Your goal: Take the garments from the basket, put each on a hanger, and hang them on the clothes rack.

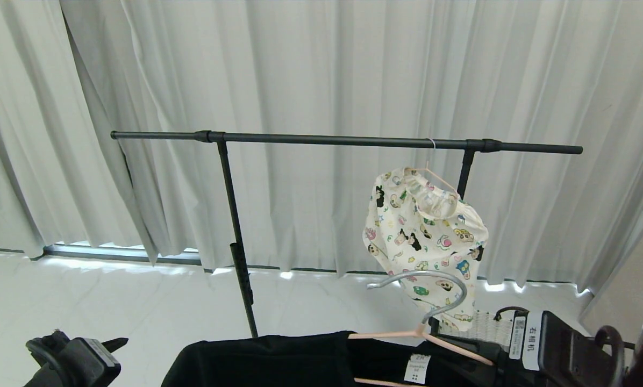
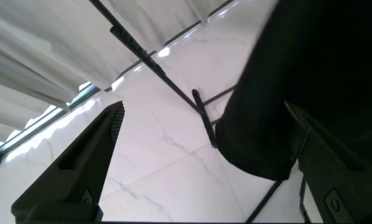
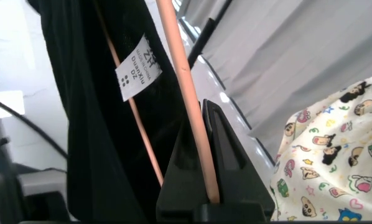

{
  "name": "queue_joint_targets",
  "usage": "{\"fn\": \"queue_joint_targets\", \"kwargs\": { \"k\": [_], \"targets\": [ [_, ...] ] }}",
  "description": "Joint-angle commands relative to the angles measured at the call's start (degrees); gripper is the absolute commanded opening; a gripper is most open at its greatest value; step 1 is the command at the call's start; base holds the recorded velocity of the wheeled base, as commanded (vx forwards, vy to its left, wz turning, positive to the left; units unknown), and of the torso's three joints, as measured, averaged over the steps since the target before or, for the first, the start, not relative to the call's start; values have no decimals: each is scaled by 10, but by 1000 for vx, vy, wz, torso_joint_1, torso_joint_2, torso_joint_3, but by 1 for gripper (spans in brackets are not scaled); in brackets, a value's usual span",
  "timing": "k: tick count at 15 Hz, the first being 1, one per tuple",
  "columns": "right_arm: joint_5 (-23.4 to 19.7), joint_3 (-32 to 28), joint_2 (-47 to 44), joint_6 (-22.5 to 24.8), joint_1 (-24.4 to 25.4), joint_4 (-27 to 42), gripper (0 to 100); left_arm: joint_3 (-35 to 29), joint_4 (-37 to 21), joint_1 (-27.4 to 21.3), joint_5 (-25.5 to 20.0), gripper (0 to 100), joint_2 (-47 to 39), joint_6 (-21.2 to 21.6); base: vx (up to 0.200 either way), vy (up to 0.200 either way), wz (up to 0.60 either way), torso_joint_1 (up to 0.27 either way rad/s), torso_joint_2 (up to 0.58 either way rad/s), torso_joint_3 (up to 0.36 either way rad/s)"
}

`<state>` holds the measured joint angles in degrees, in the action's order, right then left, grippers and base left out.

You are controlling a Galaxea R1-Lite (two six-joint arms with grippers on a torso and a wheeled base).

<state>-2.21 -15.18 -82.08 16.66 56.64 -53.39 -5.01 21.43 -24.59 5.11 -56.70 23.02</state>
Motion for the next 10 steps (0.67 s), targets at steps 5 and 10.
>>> {"fn": "queue_joint_targets", "kwargs": {
  "k": [5, 10],
  "targets": [
    [1, 7, 15, 0, 3, 0, 0, 0, 0, 4, -12, 0, -1, 0, 0, 0, 0, 0, 0, 0],
    [2, 26, 27, -1, 1, 0, 0, 12, 0, 154, 25, 0, 3, 4, 0, 0, 0, 0, 0, 0]
  ]
}}
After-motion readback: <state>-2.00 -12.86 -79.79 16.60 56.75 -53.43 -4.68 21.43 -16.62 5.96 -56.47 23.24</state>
